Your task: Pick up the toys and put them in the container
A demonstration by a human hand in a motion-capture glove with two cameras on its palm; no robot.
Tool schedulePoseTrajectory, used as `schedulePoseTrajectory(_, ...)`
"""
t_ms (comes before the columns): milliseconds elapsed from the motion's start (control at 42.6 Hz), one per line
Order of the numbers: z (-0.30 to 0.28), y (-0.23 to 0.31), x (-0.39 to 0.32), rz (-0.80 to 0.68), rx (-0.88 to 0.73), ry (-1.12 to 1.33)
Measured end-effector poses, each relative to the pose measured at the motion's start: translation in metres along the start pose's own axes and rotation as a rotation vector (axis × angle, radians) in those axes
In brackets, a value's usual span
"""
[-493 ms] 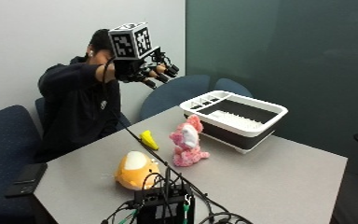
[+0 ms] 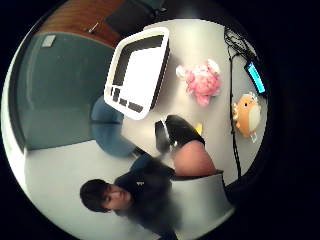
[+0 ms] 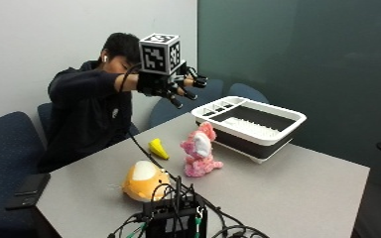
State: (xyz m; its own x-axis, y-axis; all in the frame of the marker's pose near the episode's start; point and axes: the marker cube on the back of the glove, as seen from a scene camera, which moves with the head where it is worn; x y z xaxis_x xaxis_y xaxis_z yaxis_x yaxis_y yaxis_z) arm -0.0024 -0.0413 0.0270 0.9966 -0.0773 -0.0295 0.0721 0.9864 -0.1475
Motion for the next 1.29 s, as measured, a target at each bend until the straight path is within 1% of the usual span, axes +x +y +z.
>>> schedulePoseTrajectory(70,0.017,-0.015,0.000,-0.009,-0.028,-0.005)
schedulePoseTrajectory(188,0.056,-0.041,-0.002,-0.005,-0.124,0.003)
schedulePoseTrajectory(305,0.095,-0.069,0.011,0.050,-0.194,0.090)
schedulePoseTrajectory(376,0.133,-0.073,0.003,0.021,-0.209,0.189)
schedulePoseTrajectory(446,0.161,-0.075,-0.002,-0.029,-0.174,0.294)
schedulePoseTrajectory(516,0.169,-0.080,-0.001,-0.069,-0.103,0.336)
schedulePoseTrajectory(587,0.170,-0.084,0.001,-0.092,-0.049,0.317)
schedulePoseTrajectory(728,0.170,-0.089,0.008,-0.079,-0.001,0.206)
schedulePoseTrajectory(845,0.158,-0.086,0.013,-0.040,0.019,0.125)
schedulePoseTrajectory(939,0.135,-0.075,-0.011,-0.039,0.058,0.094)
schedulePoseTrajectory(1033,0.080,-0.064,-0.040,-0.064,0.137,0.084)
schedulePoseTrajectory(1150,-0.004,-0.068,-0.066,-0.088,0.256,0.070)
schedulePoseTrajectory(1220,-0.033,-0.076,-0.094,-0.118,0.304,0.019)
schedulePoseTrajectory(1291,-0.048,-0.089,-0.125,-0.154,0.324,-0.076)
